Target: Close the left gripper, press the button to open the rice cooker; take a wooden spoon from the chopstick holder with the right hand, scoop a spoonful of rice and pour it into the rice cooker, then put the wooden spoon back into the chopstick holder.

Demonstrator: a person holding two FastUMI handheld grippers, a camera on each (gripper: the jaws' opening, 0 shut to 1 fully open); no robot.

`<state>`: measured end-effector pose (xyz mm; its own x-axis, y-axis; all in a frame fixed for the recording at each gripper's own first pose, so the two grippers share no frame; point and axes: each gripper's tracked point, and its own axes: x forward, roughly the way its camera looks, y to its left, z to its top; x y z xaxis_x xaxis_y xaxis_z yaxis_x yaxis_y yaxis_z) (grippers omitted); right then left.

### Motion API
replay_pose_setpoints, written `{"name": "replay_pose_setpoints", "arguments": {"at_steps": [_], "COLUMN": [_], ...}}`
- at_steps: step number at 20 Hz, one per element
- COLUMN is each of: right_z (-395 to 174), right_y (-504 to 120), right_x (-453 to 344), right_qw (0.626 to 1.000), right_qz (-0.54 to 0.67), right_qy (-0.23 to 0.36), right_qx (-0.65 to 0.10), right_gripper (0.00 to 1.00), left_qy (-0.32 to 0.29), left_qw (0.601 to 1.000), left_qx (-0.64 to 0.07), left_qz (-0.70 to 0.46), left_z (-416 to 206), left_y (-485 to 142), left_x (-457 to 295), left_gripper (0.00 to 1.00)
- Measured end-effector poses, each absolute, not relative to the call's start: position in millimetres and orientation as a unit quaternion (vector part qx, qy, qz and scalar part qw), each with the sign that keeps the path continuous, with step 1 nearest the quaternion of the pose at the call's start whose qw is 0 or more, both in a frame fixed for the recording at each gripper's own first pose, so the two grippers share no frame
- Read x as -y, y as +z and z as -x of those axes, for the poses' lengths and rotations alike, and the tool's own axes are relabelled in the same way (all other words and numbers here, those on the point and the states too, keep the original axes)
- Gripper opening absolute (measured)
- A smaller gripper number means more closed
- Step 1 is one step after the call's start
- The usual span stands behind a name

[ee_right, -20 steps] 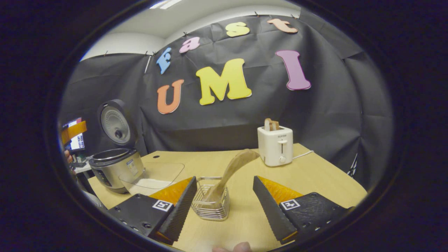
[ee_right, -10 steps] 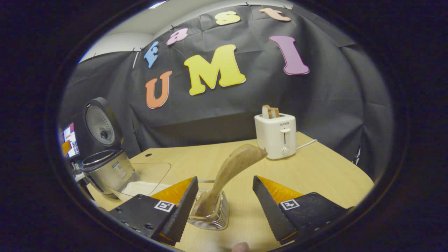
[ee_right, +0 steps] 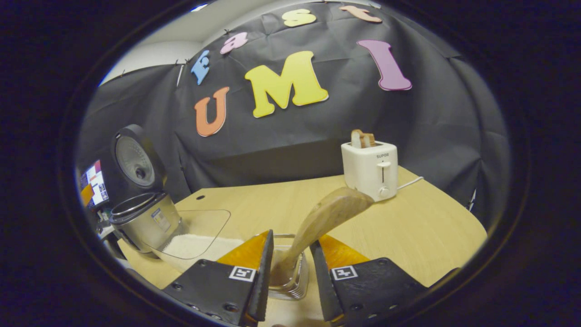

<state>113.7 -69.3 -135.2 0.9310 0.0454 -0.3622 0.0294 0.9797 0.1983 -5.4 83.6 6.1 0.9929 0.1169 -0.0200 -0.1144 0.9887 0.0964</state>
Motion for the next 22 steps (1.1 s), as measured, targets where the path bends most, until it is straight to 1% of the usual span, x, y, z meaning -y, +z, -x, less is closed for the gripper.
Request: {"name": "replay_pose_setpoints", "arguments": {"at_steps": [1, 2, 3, 4, 5, 7, 14, 15, 22], "right_z": [-108, -107, -103, -106, -107, -103, -100, -99, -93], "right_y": [-130, -129, -121, -122, -123, -122, -75, -69, -19], "right_x": [69, 63, 59, 64, 61, 59, 60, 61, 72], "right_qw": [0.976, 0.976, 0.977, 0.978, 0.977, 0.978, 0.986, 0.987, 0.994], "right_qz": [-0.104, -0.110, -0.113, -0.106, -0.105, -0.098, -0.085, -0.081, -0.058], "right_qy": [0.007, 0.017, 0.017, 0.011, 0.015, 0.011, 0.013, 0.013, -0.014], "right_qx": [-0.189, -0.187, -0.181, -0.180, -0.186, -0.184, -0.140, -0.135, -0.089], "right_gripper": [0.19, 0.18, 0.10, 0.09, 0.00, 0.01, 0.02, 0.01, 0.00], "left_qy": [0.059, 0.057, 0.058, 0.060, 0.060, 0.061, 0.067, 0.070, 0.078], "left_qw": [0.997, 0.997, 0.997, 0.997, 0.997, 0.997, 0.996, 0.996, 0.996], "left_qx": [-0.016, -0.024, -0.027, -0.030, -0.032, -0.034, -0.031, -0.030, -0.027], "left_qz": [-0.044, -0.042, -0.039, -0.038, -0.038, -0.040, -0.040, -0.039, -0.029], "left_z": [5, 5, 6, 5, 5, 6, 12, 13, 19], "left_y": [4, 0, -1, -2, -2, -3, 4, 6, 11], "left_x": [-85, -85, -87, -90, -91, -94, -103, -105, -118], "left_gripper": [0.99, 0.99, 0.99, 0.99, 0.99, 0.99, 0.99, 0.99, 0.99]}}
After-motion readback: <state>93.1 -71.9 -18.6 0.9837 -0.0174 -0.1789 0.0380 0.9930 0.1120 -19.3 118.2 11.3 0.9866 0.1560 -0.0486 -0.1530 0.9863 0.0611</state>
